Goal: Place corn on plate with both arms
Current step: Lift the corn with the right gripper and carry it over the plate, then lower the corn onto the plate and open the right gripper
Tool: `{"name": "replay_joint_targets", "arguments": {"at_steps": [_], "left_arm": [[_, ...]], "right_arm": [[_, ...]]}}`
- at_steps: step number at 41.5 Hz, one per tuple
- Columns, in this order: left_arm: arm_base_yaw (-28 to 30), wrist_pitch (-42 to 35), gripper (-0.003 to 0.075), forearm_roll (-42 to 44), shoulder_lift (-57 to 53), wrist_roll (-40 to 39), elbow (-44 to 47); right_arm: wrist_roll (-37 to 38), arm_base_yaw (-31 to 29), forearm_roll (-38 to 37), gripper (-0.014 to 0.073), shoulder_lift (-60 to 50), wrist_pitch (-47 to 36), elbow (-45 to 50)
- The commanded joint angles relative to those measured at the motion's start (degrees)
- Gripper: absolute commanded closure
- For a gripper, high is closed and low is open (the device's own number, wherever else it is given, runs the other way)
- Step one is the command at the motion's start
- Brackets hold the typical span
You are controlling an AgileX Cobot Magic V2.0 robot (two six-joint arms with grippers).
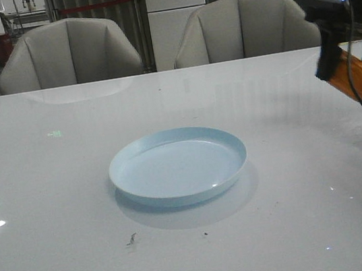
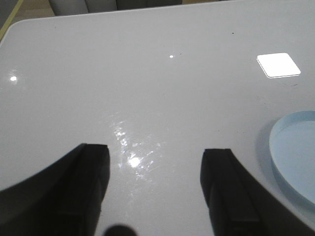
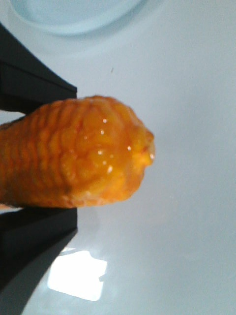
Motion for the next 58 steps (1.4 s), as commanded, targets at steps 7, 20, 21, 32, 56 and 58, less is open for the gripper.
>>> {"name": "replay_joint_targets", "arguments": {"at_steps": [7, 20, 21, 32, 56, 58], "left_arm": [[-0.4, -5.7, 0.0265, -0.4, -0.7, -0.2, -1.8], [-0.4, -5.7, 0.0265, -0.4, -0.7, -0.2, -1.8], [-0.4, -5.7, 0.0265, -0.4, -0.7, -0.2, -1.8], [-0.4, -5.6, 0.0265, -0.4, -0.7, -0.2, -1.8], [-0.4, -5.5, 0.0265, -0.4, -0.7, -0.2, -1.8], [-0.4, -5.5, 0.0265, -0.4, -0.7, -0.2, -1.8]], "right_arm": [[-1.0, 11.0, 3.2, 0.0528, -3.1, 4.2, -10.5], [-1.0, 24.3, 3.4, 0.0525, 0.6, 0.1, -12.0], [-1.0, 24.9, 3.5, 0.0523, 1.3, -0.1, -12.0], [-1.0, 29.3, 4.5, 0.0423, 6.3, 0.1, -12.3], [-1.1, 29.1, 4.5, 0.0033, 7.3, -0.7, -13.4], [-1.1, 29.0, 3.5, 0.0033, 7.2, -0.4, -14.4]]}}
